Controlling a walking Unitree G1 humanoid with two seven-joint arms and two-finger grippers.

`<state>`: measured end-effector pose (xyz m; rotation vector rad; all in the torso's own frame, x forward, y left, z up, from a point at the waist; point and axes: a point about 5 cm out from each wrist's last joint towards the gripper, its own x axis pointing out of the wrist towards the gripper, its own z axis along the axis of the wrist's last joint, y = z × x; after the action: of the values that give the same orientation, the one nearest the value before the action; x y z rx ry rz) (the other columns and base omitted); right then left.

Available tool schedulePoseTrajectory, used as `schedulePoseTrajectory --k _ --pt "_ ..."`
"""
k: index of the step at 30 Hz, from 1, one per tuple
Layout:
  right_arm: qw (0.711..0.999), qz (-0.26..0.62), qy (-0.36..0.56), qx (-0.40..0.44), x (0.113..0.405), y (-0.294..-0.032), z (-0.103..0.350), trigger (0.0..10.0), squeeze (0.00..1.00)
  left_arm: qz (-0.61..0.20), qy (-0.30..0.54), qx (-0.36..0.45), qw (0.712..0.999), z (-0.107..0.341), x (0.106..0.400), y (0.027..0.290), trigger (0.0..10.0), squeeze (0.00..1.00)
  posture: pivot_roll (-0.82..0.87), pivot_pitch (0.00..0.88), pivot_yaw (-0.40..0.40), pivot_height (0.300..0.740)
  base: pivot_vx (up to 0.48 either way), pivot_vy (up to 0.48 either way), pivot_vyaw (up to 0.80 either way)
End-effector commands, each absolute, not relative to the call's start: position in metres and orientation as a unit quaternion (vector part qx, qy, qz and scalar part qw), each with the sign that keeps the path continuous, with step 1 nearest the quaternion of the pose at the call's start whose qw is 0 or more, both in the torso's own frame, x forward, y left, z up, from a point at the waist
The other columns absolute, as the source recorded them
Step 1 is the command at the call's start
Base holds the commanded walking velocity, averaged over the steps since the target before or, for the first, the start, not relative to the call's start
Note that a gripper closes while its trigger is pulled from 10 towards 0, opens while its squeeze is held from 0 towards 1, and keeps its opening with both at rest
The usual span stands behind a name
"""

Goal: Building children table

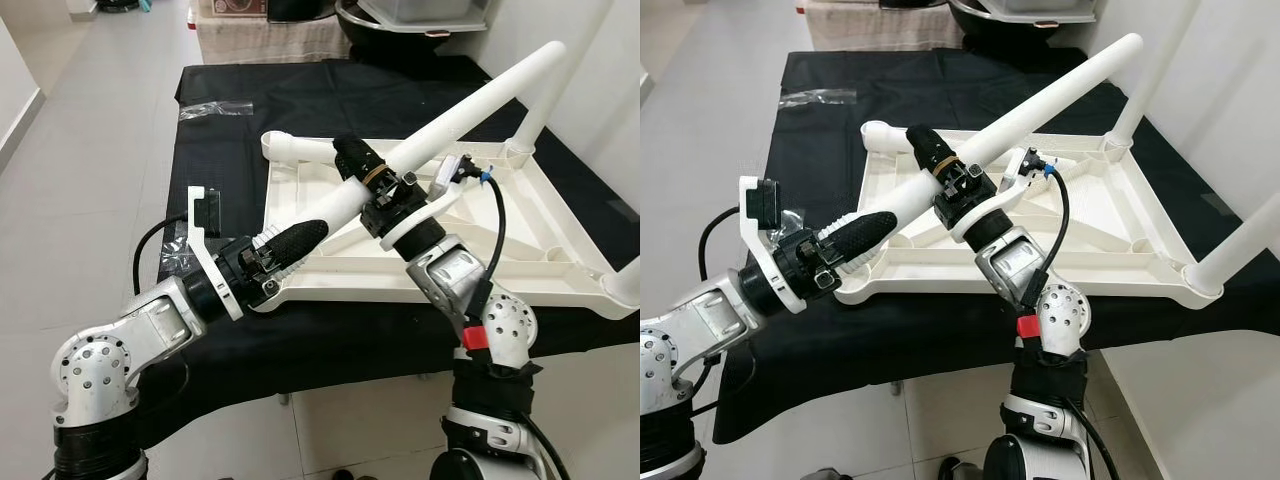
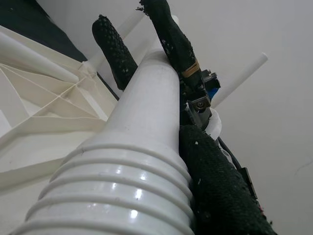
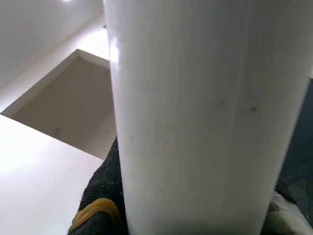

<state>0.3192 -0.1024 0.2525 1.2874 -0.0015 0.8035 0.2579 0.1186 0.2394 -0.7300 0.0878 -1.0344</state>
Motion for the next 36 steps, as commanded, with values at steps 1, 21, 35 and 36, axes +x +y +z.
schedulePoseTrajectory --k 1,21,35,36 --pt "0.705 0.370 -0.046 0.604 0.316 -0.109 0.265 10.0 0.00 -0.489 0.091 -0.324 0.805 0.225 0.254 0.110 10.0 0.00 0.07 0.123 -0.082 0.740 0.000 0.000 0.00" --pt "0.685 0.411 0.000 0.602 0.307 -0.095 0.259 10.0 0.00 -0.495 0.099 -0.314 0.804 0.222 0.252 0.106 10.0 0.00 0.07 0.119 -0.085 0.740 0.000 0.000 0.00" --pt "0.674 0.447 0.021 0.588 0.299 -0.086 0.258 10.0 0.00 -0.512 0.106 -0.312 0.793 0.223 0.249 0.101 10.0 0.00 0.07 0.127 -0.083 0.740 0.000 0.000 0.00" --pt "0.673 0.447 0.023 0.588 0.299 -0.086 0.258 10.0 0.00 -0.513 0.106 -0.312 0.793 0.223 0.249 0.101 10.0 0.00 0.07 0.127 -0.083 0.740 0.000 0.000 0.00"
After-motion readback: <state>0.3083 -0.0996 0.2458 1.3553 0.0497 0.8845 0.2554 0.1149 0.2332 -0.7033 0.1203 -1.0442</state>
